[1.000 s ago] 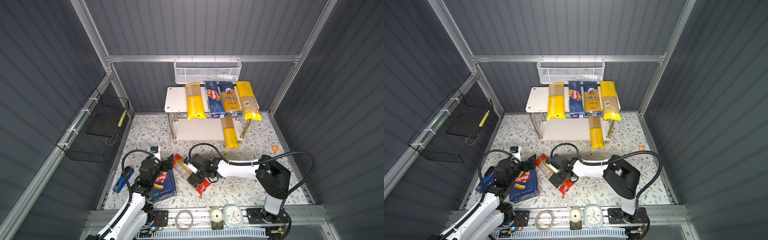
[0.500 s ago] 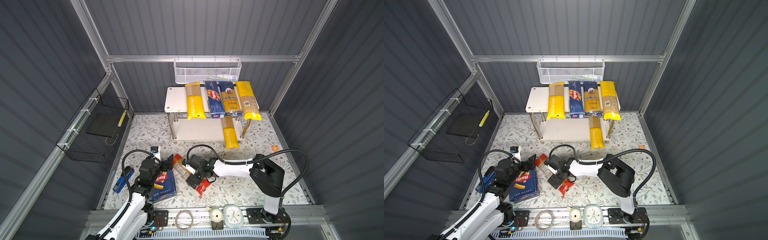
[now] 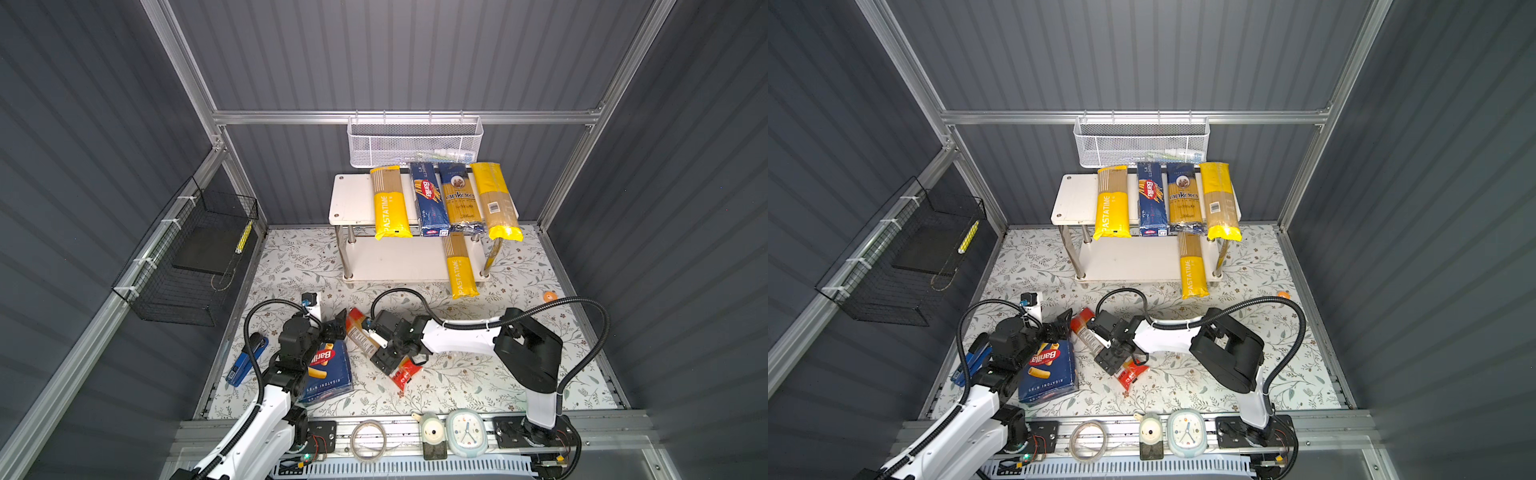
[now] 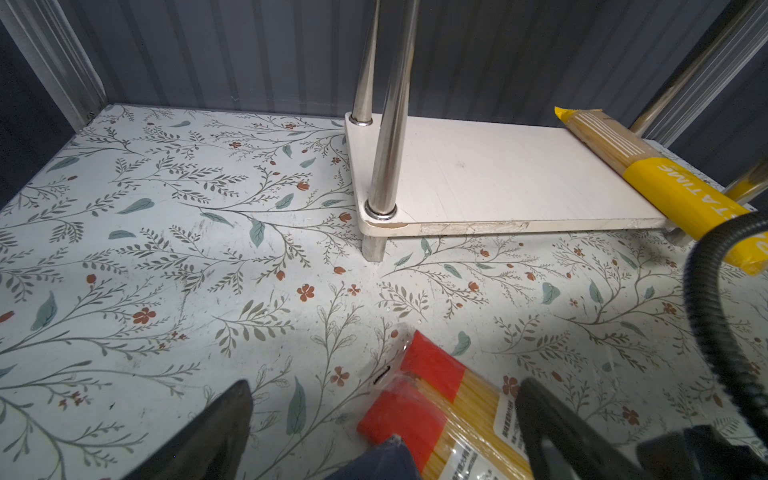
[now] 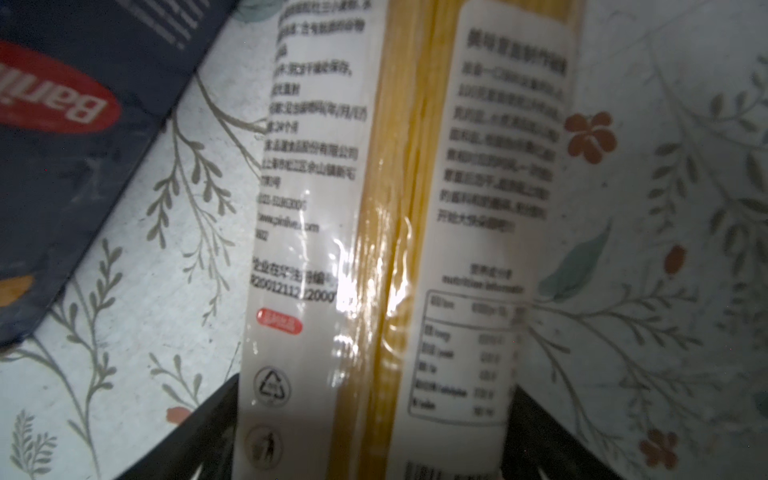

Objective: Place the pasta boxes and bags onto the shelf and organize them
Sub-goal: 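Lower the right gripper and close it around the spaghetti bag's middle, then lift the spaghetti bag upright with the right gripper and carry it toward the lower shelf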

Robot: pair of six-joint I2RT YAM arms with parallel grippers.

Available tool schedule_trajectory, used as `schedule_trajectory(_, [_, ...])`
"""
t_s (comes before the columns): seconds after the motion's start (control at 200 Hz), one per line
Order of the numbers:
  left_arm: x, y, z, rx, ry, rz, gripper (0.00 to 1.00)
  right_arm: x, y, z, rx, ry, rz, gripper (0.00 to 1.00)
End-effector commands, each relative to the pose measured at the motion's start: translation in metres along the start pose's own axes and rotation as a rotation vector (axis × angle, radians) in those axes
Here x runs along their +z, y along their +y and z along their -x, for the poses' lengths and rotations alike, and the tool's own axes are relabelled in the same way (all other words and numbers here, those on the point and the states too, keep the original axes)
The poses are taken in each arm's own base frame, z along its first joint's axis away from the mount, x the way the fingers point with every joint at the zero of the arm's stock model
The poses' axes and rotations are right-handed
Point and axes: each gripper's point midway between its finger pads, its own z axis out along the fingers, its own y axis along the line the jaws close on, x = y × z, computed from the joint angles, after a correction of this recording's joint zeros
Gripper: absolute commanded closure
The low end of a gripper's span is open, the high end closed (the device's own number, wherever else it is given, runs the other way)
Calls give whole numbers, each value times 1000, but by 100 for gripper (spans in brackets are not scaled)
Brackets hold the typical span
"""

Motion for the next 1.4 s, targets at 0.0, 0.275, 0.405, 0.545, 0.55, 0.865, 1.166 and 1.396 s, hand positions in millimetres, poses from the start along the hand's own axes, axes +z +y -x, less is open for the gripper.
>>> schedule_trajectory(0.0, [-1,-2,16,14,-40,0,0,5,-3,-11,10,36,-27,14])
schedule_trajectory(0.275, [-1,-2,16,14,-43,-1,0,6,-3,-11,26,29,-20,24])
schedule_trajectory(0.405, [-1,-2,16,14,-43,-1,1,4,-3,-9,46,11,-19,29])
schedule_trajectory(0.545, [-1,-2,16,13,-43,-1,0,1,-2,-7,54,-6,-14,35])
schedule_trajectory(0.55, [-1,-2,16,13,-43,-1,0,1,-2,-7,54,-7,-14,36])
schedule_trajectory(0.865, [-1,-2,16,12,-42,1,0,-7,-4,-5,38,-30,-23,60])
schedule_trajectory(1.166, [-1,-2,16,12,-41,1,0,-25,-2,13,78,-129,-5,75])
schedule_trajectory(1.396, [-2,-2,16,13,-45,0,0,-51,-8,31,170,-236,27,88])
